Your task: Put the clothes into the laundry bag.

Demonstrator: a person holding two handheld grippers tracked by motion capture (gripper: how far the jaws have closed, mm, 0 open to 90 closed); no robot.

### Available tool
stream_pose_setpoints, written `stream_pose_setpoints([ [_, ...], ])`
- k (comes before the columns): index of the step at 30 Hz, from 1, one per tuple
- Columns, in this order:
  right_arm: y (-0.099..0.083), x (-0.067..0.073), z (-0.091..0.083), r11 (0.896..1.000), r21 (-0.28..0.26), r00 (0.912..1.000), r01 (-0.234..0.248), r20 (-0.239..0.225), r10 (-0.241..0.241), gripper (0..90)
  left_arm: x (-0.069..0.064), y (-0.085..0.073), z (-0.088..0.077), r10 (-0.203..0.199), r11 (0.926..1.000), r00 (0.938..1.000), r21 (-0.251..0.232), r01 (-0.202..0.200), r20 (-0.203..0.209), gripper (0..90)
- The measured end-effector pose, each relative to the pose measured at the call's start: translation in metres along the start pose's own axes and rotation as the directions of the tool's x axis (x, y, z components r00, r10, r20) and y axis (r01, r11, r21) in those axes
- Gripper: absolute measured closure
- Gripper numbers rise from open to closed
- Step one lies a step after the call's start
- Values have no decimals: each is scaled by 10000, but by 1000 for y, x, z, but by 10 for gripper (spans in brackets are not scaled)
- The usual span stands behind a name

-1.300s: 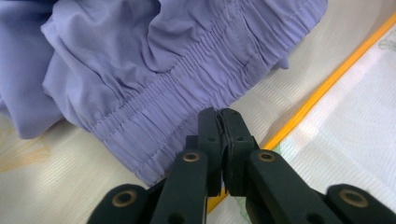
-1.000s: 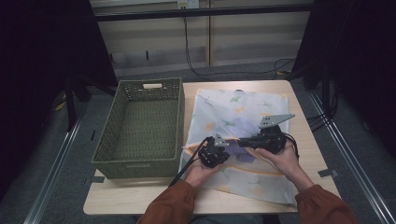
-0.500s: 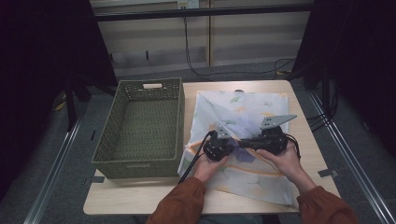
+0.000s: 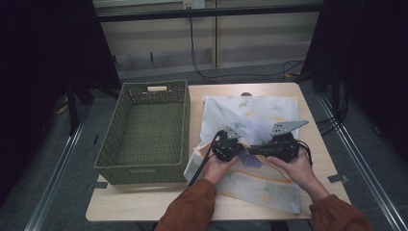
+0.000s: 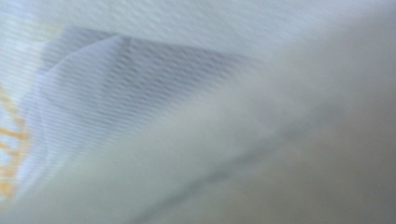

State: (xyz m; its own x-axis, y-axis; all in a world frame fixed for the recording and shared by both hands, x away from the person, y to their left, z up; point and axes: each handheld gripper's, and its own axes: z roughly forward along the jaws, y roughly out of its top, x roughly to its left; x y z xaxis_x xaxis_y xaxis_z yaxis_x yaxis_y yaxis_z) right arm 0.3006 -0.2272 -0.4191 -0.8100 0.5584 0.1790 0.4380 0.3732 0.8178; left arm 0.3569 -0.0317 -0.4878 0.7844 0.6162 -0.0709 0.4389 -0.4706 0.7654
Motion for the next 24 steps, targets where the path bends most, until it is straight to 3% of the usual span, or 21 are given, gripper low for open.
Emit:
stream_pose_setpoints([
  [5, -2, 1, 1, 9999, 102, 10000, 39, -12, -39, 898, 0, 0, 2, -35, 10000, 10000, 93, 36, -92, 878],
  [6, -2, 1, 1, 9999, 103, 10000, 23, -3, -23, 898, 0, 0, 4, -188, 9998, 9998, -55, 188, -17, 876],
  [8, -3, 1, 2, 9999, 142, 10000, 27, 6, -27, 898, 1, -1, 5, -35, 9999, 9999, 164, 37, -117, 870],
  [11, -4, 2, 4, 9998, 200, 10000, 58, -31, -57, 898, 0, -4, 9, -157, 9996, 9997, 241, 162, -212, 847],
  [13, -5, 2, 5, 9997, 236, 9999, 95, -48, -94, 898, -2, -6, 13, -353, 9991, 9993, 249, 356, -120, 812],
  [14, -5, 2, 5, 9996, 275, 10000, 58, -53, -57, 898, -2, -6, 13, -207, 9992, 9998, 343, 207, -13, 799],
  [19, -9, 0, 7, 9993, 364, 10000, -2, -48, 4, 898, -1, -7, 16, -462, 9986, 9987, 269, 456, 208, 784],
  [20, -9, 0, 7, 9991, 422, 10000, 20, -75, -17, 898, -1, -6, 18, -695, 9975, 9972, 151, 691, 290, 769],
  [23, -13, 0, 7, 9988, 483, 10000, 29, 35, -31, 898, -9, -4, 20, -475, 9985, 9983, 283, 466, 342, 662],
  [24, -14, -1, 6, 9988, 489, 10000, 21, 59, -24, 898, -12, -4, 20, -144, 9993, 9993, 337, 133, 348, 658],
])
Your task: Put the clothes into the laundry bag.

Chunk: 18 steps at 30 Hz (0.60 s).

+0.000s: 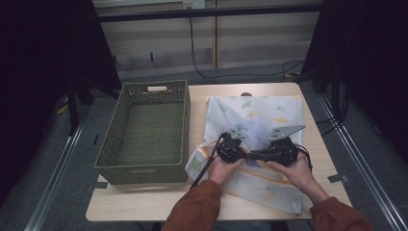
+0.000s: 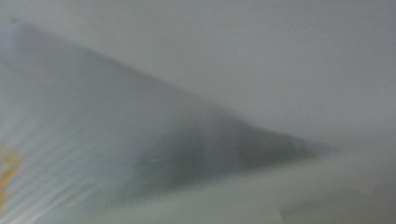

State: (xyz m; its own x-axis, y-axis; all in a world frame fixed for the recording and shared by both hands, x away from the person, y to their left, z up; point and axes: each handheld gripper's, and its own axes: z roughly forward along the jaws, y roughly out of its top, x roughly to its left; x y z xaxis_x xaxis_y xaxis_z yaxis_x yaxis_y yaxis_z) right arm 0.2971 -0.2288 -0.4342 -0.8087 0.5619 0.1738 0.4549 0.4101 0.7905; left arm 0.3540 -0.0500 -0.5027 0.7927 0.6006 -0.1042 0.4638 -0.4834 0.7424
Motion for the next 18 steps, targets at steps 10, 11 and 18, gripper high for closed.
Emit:
stream_pose_setpoints([
  [10, -4, -7, -7, 9995, -202, 9994, -243, 229, 248, 898, -4, -3, -19, 627, 9980, 9947, -99, -621, 810, 485],
  [11, -4, -8, -8, 9994, -227, 9994, -243, 245, 249, 898, -5, -4, -21, 589, 9979, 9938, -340, -559, 942, 458],
  [18, -4, -7, -6, 9995, -176, 9992, -270, 275, 274, 898, -12, -9, -19, 897, 9953, 9846, -486, -832, 1503, 373],
])
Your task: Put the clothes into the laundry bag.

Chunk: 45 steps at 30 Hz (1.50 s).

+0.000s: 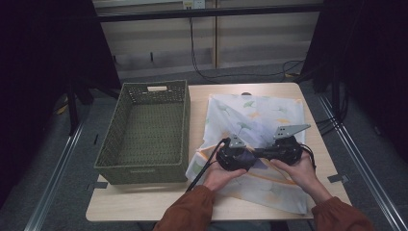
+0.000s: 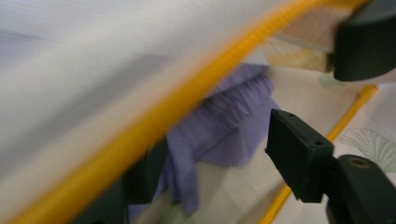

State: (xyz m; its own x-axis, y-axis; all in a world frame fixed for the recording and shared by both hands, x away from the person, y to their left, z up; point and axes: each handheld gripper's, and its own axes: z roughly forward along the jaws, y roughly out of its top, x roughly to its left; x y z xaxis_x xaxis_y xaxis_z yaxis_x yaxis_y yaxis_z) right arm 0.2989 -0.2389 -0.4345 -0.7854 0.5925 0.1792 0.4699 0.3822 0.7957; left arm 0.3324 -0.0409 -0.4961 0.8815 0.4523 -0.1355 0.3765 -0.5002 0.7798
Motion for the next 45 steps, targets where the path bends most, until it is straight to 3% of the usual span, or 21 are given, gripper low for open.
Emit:
stream_pose_setpoints([
  [3, -1, 0, 1, 10000, 12, 10000, 16, -40, -16, 898, 0, -2, 8, 185, 9989, 9978, 443, -157, -631, 442],
  [5, -1, 0, 1, 10000, 28, 10000, 15, -45, -15, 898, 3, -2, 10, 196, 9992, 9977, 362, -173, -654, 633],
  [6, -1, 0, 0, 10000, 53, 10000, 43, -6, -43, 898, 3, -1, 11, 61, 9998, 9978, 200, -48, -660, 795],
  [7, -1, 0, 0, 10000, 53, 10000, 38, -21, -37, 898, 3, 3, 11, -100, 9998, 9977, 150, 110, -675, 882],
  [8, -1, 0, 0, 10000, 66, 10000, 47, -38, -47, 898, 3, 4, 13, -195, 9998, 9977, 75, 200, -650, 888],
  [12, 1, 1, 0, 9999, 61, 9999, 95, -84, -95, 898, -1, 15, 13, -171, 9997, 9918, -166, 151, -1268, 892],
  [14, 2, 2, -1, 9999, 45, 9999, 131, -85, -131, 898, 0, 18, 14, -516, 9982, 9896, -382, 468, -1344, 892],
  [15, 2, 3, 0, 9999, 38, 9999, 133, -98, -133, 898, 2, 19, 14, -497, 9982, 9878, -392, 444, -1474, 892],
  [18, 0, 1, 2, 10000, 24, 9996, 51, -281, -50, 898, 7, 18, 18, -953, 9953, 9865, -305, 920, -1333, 884],
  [23, -4, -3, 1, 10000, 47, 9998, -58, -206, 59, 898, 10, 14, 11, -503, 9986, 9930, 91, 515, -1066, 776],
  [35, -4, -8, -1, 9996, -99, 9995, -270, -153, 269, 898, 12, 13, -33, -206, 9997, 9991, -131, 201, -370, 600],
  [37, -3, -8, -1, 9996, -122, 9996, -245, -164, 243, 897, 12, 15, -43, -398, 9989, 9990, -238, 393, -187, 602],
  [38, -3, -7, -1, 9997, -117, 9997, -229, -129, 228, 898, 13, 15, -45, -482, 9983, 9987, -350, 476, -177, 645],
  [45, -2, -7, -4, 9995, -220, 9997, -205, -146, 202, 897, 12, 14, -70, -205, 9982, 9997, -566, 200, -95, 668],
])
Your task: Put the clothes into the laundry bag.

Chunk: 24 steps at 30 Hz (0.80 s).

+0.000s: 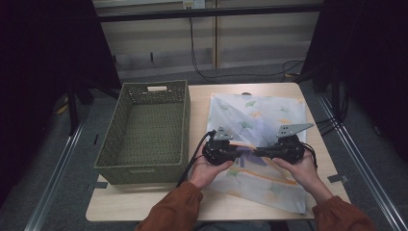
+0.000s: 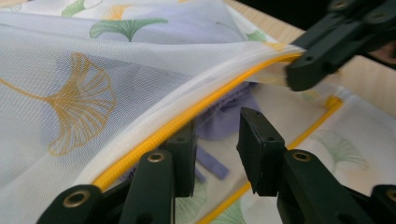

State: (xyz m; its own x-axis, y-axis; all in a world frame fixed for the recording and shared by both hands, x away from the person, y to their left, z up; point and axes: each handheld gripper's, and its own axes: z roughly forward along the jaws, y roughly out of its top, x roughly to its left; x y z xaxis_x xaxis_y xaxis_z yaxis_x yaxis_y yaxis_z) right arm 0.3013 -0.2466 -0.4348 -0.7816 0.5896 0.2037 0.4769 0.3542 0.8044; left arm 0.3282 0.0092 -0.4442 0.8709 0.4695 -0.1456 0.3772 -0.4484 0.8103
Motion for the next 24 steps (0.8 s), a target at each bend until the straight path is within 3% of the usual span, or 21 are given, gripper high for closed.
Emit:
stream_pose_setpoints([
  [11, -3, 5, 6, 9997, 242, 9999, 42, -102, -39, 897, -6, 6, -47, 358, 9973, 9993, -636, -363, -82, 607],
  [18, -12, 6, 12, 9979, 645, 9997, 29, -233, -14, 896, -3, 6, -71, 420, 9945, 9990, -952, -436, -181, 568],
  [24, -19, 6, 22, 9915, 1296, 9989, 66, -473, -5, 892, -3, 4, -88, 401, 9918, 9988, -1206, -430, -267, 535],
])
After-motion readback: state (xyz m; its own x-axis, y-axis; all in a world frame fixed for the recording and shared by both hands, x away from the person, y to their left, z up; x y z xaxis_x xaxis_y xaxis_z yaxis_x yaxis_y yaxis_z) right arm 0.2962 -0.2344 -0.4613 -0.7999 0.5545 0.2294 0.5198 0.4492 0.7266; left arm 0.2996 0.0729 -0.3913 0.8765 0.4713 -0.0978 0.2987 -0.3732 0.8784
